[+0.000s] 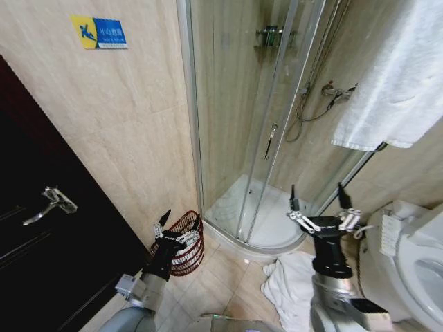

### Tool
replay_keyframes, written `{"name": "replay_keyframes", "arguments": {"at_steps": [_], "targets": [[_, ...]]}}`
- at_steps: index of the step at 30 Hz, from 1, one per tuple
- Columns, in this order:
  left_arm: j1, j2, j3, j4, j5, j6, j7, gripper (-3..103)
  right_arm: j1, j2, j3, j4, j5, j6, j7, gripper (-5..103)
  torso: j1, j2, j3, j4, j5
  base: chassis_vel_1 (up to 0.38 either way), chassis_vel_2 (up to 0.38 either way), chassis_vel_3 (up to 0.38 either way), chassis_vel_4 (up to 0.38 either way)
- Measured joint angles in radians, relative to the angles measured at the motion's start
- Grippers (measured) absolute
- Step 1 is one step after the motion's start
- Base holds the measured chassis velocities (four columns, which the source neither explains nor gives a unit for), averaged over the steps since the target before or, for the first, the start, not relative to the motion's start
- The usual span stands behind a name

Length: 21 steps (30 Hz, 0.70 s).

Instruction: Discard the used towel into the hamper.

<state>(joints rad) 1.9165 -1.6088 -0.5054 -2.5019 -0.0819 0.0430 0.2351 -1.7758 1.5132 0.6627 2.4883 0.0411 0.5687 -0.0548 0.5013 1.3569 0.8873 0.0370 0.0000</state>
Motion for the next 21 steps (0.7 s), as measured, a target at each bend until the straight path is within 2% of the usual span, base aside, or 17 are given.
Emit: {"name": "replay_keyframes", "arguments": {"at_steps": [1,3,4,7,10,16,21], "targets": [[0.000,0.000,0.000,0.000,0.000,0.000,0.000,100,0.000,0.000,0.000,0.000,0.000,0.000,0.000,100,0.000,0.000,0.000,0.0000,0.0000,0.000,0.000,0.000,0.000],[0.000,0.000,0.000,0.000,0.000,0.000,0.000,100,0.000,-0.006,0.095,0.013,0.038,-0.013,0.005,100,0.000,0.000,0.000,0.0000,0.0000,0.000,0.000,0.000,0.000],[0.000,0.000,0.000,0.000,0.000,0.000,0.000,100,0.000,-0.006,0.095,0.013,0.038,-0.013,0.005,100,0.000,0.000,0.000,0.0000,0.0000,0.000,0.000,0.000,0.000],[0.000,0.000,0.000,0.001,-0.001,0.000,-0.001,100,0.003,-0.015,0.212,0.015,0.093,-0.047,0.006,100,0.000,0.000,0.000,0.0000,0.0001,0.000,0.000,0.000,0.000],[-0.001,0.000,0.000,0.001,-0.001,0.001,-0.001,100,0.002,-0.017,0.273,0.015,0.143,-0.077,0.006,100,0.000,0.000,0.000,0.0000,0.0001,0.000,0.000,0.000,0.000],[-0.001,0.001,0.000,0.002,-0.001,0.001,-0.001,100,0.025,-0.061,0.388,0.015,0.239,-0.099,-0.017,100,0.000,0.000,0.000,0.0000,0.0001,0.000,0.000,0.000,0.000],[-0.001,0.001,0.000,0.002,-0.002,0.001,-0.002,100,0.033,-0.053,0.421,0.014,0.270,-0.100,-0.014,100,0.000,0.000,0.000,0.0000,0.0000,0.000,0.000,0.000,0.000]]}}
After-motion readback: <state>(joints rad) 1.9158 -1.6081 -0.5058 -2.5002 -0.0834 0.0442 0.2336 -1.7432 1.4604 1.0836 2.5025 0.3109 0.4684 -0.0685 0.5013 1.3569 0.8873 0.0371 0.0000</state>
